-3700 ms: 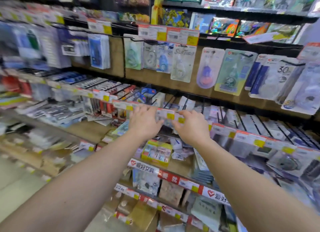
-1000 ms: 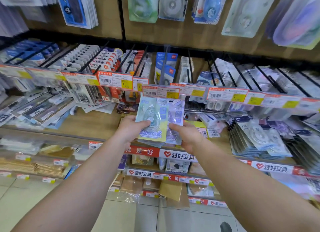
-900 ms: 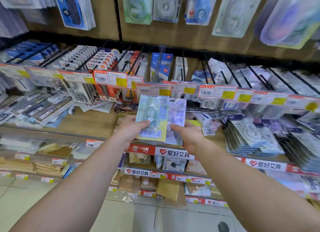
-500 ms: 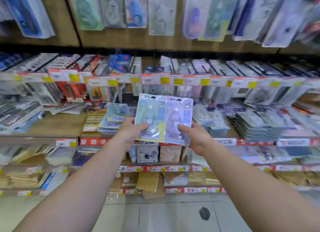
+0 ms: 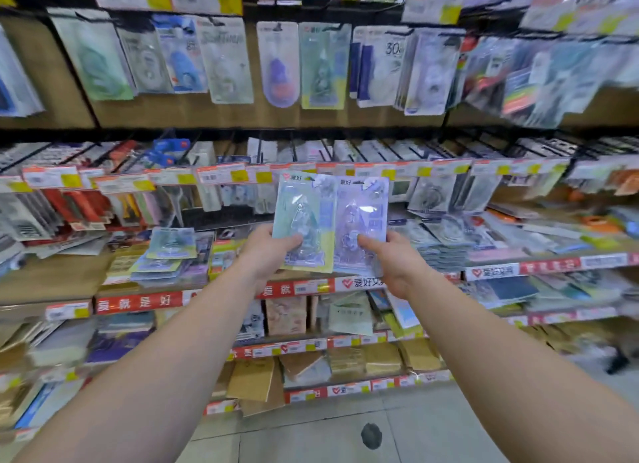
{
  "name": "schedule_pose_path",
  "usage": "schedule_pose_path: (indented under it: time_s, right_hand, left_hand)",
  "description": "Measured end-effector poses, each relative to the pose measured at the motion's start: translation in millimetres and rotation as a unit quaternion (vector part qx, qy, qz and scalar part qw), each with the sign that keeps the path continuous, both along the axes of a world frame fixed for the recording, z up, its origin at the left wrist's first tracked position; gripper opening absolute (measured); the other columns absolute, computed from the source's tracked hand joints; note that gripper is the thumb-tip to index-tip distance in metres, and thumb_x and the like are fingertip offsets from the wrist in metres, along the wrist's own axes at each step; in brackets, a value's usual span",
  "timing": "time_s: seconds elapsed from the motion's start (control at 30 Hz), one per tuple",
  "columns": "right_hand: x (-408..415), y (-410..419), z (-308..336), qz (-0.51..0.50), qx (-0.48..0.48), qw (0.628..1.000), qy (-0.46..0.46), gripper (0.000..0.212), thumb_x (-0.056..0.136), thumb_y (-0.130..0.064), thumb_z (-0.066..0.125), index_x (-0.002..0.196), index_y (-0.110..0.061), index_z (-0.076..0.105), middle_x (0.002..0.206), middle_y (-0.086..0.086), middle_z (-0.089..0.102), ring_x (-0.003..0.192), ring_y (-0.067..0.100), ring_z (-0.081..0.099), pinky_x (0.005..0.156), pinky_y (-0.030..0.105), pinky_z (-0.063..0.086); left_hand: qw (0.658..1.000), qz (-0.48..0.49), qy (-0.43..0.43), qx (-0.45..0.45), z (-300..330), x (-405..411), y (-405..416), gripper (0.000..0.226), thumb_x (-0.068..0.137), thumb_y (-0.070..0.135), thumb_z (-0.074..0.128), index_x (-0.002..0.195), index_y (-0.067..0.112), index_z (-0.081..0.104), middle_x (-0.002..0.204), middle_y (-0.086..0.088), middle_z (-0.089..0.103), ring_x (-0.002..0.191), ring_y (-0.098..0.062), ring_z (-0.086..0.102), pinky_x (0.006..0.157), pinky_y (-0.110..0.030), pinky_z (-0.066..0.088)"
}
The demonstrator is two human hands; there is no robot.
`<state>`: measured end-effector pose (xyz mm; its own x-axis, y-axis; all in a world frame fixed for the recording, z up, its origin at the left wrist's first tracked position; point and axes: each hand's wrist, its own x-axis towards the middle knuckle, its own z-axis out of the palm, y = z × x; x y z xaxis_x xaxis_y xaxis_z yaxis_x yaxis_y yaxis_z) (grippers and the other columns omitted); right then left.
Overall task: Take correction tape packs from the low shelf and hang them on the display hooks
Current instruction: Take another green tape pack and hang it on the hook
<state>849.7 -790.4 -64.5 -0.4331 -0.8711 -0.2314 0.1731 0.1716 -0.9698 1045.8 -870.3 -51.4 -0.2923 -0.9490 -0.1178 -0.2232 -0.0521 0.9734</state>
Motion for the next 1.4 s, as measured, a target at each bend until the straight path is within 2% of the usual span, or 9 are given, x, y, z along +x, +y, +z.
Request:
schedule_pose_path:
  time_s: [0.13, 0.27, 0.33, 0.5, 0.6, 0.67, 0.9, 1.23, 1.4]
  right_hand:
    - [-13, -7, 19, -0.009, -0.02, 0.999, 0.024, 0.033, 0.088, -0.024, 0.073, 0.118, -0.014, 0.063, 0.115, 0.007, 0.071, 0.111, 0.03, 0.064, 0.102, 0.054, 0.047]
    - [-23, -24, 38, -0.01, -0.033, 0.998, 0.049, 0.03, 0.091, -0.026, 0.071, 0.118, -0.016, 0.066, 0.11, 0.002, 0.07, 0.11, 0.024, 0.063, 0.096, 0.043, 0.049]
    - [-27, -36, 45, -0.009, -0.042, 0.998, 0.04, 0.019, 0.09, -0.029, 0.071, 0.108, -0.024, 0.066, 0.11, 0.0, 0.071, 0.11, 0.024, 0.063, 0.09, 0.041, 0.05]
    - [-31, -70, 62, -0.022, -0.081, 0.996, 0.027, 0.017, 0.095, -0.022, 0.065, 0.111, -0.02, 0.062, 0.108, 0.007, 0.073, 0.087, 0.024, 0.069, 0.055, 0.026, 0.053]
    - [-32, -90, 73, -0.023, -0.098, 0.995, 0.014, 0.018, 0.096, -0.022, 0.063, 0.113, -0.02, 0.062, 0.106, 0.009, 0.074, 0.091, 0.03, 0.071, 0.075, 0.041, 0.056]
    - [-33, -103, 80, -0.027, -0.114, 0.993, 0.013, 0.02, 0.096, -0.023, 0.062, 0.116, -0.022, 0.063, 0.105, 0.005, 0.075, 0.094, 0.029, 0.072, 0.081, 0.046, 0.057]
    - [-32, -135, 92, -0.091, -0.155, 0.981, 0.07, 0.015, 0.095, -0.028, 0.064, 0.109, -0.023, 0.061, 0.101, -0.005, 0.071, 0.084, 0.009, 0.067, 0.066, 0.028, 0.049]
    - [-37, -163, 106, -0.073, -0.229, 0.953, 0.187, 0.026, 0.095, -0.032, 0.063, 0.118, -0.024, 0.056, 0.109, -0.004, 0.068, 0.097, 0.012, 0.065, 0.081, 0.029, 0.053]
    - [-47, -185, 121, -0.047, -0.26, 0.948, 0.178, 0.023, 0.094, -0.03, 0.064, 0.116, -0.026, 0.056, 0.11, -0.006, 0.068, 0.1, 0.01, 0.065, 0.084, 0.027, 0.051]
  left_hand:
    - [0.999, 0.0, -0.018, -0.026, 21, -13, -5, 0.036, 0.094, 0.031, 0.066, 0.125, 0.018, 0.053, 0.109, 0.003, 0.062, 0.085, -0.013, 0.059, 0.056, -0.023, 0.044]
    - [0.999, 0.011, 0.038, -0.007, 35, -19, -19, 0.03, 0.094, 0.028, 0.068, 0.117, 0.024, 0.049, 0.104, 0.004, 0.062, 0.098, -0.024, 0.064, 0.082, -0.049, 0.059]
    - [0.998, 0.01, 0.057, -0.009, 41, -23, -27, 0.028, 0.093, 0.027, 0.068, 0.116, 0.024, 0.052, 0.109, 0.0, 0.065, 0.103, -0.029, 0.066, 0.084, -0.056, 0.058]
    - [0.996, 0.024, 0.07, -0.054, 53, -34, -61, 0.041, 0.092, 0.032, 0.069, 0.127, 0.021, 0.049, 0.117, 0.002, 0.064, 0.103, -0.018, 0.063, 0.082, -0.037, 0.052]
    - [0.995, 0.035, 0.079, -0.044, 60, -40, -85, 0.041, 0.088, 0.035, 0.074, 0.119, 0.019, 0.052, 0.115, 0.002, 0.065, 0.103, -0.019, 0.064, 0.085, -0.037, 0.053]
    - [0.995, 0.031, 0.087, -0.047, 64, -44, -102, 0.04, 0.087, 0.033, 0.075, 0.119, 0.018, 0.058, 0.113, 0.0, 0.069, 0.098, -0.016, 0.067, 0.074, -0.032, 0.053]
    - [0.987, 0.057, 0.108, -0.106, 74, -55, -135, 0.037, 0.088, 0.028, 0.075, 0.118, 0.019, 0.055, 0.105, 0.005, 0.066, 0.092, -0.012, 0.063, 0.068, -0.028, 0.046]
    - [0.961, 0.097, 0.192, -0.172, 81, -57, -150, 0.03, 0.09, 0.022, 0.072, 0.11, 0.023, 0.051, 0.106, 0.007, 0.065, 0.095, -0.006, 0.063, 0.075, -0.023, 0.047]
    - [0.953, 0.126, 0.206, -0.183, 87, -64, -156, 0.026, 0.089, 0.02, 0.073, 0.102, 0.027, 0.051, 0.104, 0.006, 0.066, 0.093, -0.006, 0.064, 0.079, -0.026, 0.05]
